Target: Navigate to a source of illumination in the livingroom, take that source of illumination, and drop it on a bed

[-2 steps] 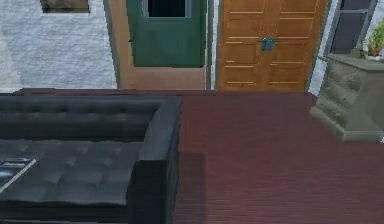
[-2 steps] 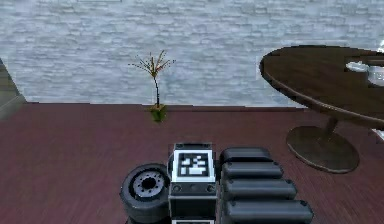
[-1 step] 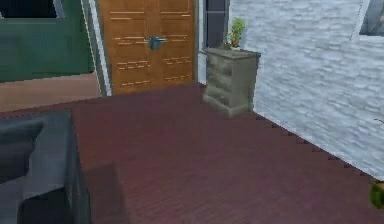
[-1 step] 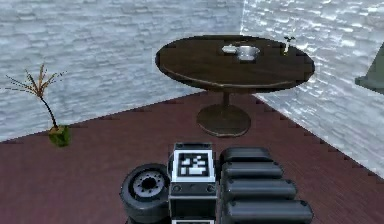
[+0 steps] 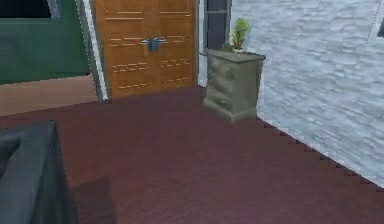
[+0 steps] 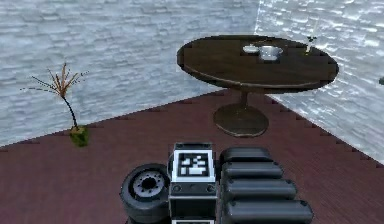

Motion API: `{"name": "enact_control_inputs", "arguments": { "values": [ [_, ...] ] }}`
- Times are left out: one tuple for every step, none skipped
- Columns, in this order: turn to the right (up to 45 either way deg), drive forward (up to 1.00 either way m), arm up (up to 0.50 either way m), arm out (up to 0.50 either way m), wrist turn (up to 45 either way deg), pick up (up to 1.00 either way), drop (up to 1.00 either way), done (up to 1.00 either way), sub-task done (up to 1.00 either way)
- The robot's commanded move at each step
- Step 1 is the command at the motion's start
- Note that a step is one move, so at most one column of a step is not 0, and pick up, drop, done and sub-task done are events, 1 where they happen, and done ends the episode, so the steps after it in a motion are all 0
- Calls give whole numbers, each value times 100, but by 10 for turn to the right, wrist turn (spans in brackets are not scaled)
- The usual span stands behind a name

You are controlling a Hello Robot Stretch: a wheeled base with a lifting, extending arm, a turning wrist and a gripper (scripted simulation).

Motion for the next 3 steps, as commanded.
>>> {"name": "enact_control_inputs", "arguments": {
  "values": [
    [90, 0, 0, 0, 0, 0, 0, 0, 0],
    [0, 45, 0, 0, 0, 0, 0, 0, 0],
    [-330, 0, 0, 0, 0, 0, 0, 0, 0]
  ]
}}
